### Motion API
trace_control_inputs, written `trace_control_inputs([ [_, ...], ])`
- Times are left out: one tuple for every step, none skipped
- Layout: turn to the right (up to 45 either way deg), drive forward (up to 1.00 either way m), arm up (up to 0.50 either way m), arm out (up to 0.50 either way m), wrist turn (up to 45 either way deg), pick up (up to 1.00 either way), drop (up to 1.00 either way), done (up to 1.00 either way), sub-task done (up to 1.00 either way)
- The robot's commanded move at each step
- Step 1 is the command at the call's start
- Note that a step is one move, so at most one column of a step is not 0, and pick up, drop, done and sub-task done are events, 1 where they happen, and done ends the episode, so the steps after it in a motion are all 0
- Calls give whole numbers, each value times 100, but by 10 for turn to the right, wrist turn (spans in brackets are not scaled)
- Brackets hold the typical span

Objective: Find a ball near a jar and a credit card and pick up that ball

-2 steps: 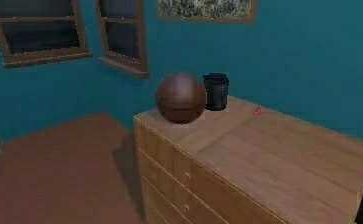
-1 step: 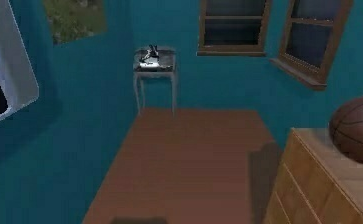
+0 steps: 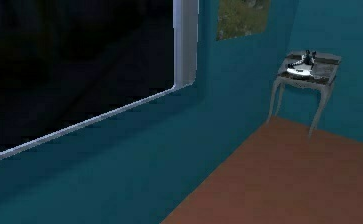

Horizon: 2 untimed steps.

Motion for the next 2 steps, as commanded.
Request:
trace_control_inputs([
  [0, 0, 50, 0, 0, 0, 0, 0, 0],
  [0, 0, 38, 0, 0, 0, 0, 0, 0],
])
